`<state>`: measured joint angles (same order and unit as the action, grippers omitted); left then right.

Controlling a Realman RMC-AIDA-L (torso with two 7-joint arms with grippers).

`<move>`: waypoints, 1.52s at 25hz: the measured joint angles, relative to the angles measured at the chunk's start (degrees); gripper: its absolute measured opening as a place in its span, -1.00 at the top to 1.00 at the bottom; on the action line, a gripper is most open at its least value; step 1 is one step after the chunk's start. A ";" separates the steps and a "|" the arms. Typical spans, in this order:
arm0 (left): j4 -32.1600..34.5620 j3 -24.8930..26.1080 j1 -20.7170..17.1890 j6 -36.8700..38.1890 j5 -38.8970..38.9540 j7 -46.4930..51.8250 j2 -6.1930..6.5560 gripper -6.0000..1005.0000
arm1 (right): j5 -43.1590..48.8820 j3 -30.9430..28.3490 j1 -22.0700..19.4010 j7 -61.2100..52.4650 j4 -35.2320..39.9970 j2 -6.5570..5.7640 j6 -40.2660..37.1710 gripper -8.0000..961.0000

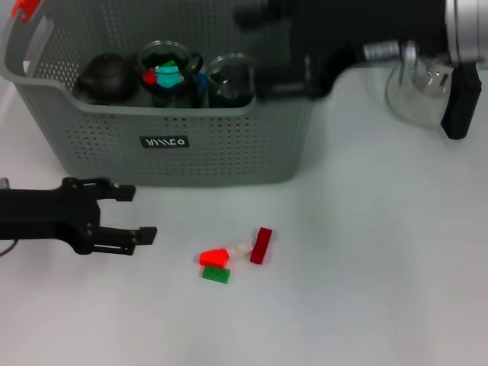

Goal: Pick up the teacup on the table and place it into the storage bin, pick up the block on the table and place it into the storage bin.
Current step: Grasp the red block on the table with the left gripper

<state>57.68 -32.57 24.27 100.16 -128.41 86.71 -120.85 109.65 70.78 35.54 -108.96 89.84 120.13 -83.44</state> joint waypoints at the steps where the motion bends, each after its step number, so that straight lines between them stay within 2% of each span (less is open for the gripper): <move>1: 0.12 0.55 0.08 -0.05 -0.60 -0.21 0.11 -0.79 | -1.13 0.66 -1.58 1.34 -0.31 0.01 -0.66 -0.09; 5: 1.40 1.88 0.29 -0.36 -3.23 -0.37 0.44 -0.79 | -3.76 3.78 -6.80 5.74 -2.58 0.02 -2.33 -0.27; 9: 2.88 2.28 0.36 -1.15 -4.86 -0.62 0.51 -0.79 | -4.34 4.93 -8.88 9.53 -8.81 0.02 -3.88 -0.46; 12: 3.92 2.14 0.65 -2.62 -6.51 -0.62 0.58 -0.79 | -4.54 4.68 -8.18 12.13 -16.29 0.02 -4.83 -0.90; 18: 6.59 2.02 2.94 -4.34 -12.95 0.83 1.35 -0.79 | -5.88 3.28 -5.48 15.69 -27.25 0.02 -4.27 -0.97; 23: 9.35 -0.36 6.02 -7.03 -21.63 3.73 1.44 -0.79 | -6.62 2.02 -3.33 16.38 -31.93 0.02 -3.59 -0.97; 27: 11.80 -5.42 7.65 -8.13 -28.16 7.06 1.25 -0.79 | -6.68 2.25 -2.49 15.99 -33.24 0.07 -3.09 -0.96; 31: 14.29 -12.49 8.73 -9.59 -33.76 11.18 0.45 -0.79 | -6.59 2.22 -1.26 16.06 -35.33 0.06 -2.07 -0.96; 38: 14.53 -19.56 9.93 -10.46 -35.08 15.91 0.19 -0.79 | -6.35 2.20 -0.64 15.99 -36.18 -0.21 -0.85 -0.96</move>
<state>72.21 -52.13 34.20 89.70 -163.49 102.62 -120.66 103.30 72.97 34.90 -92.97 53.66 119.92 -84.29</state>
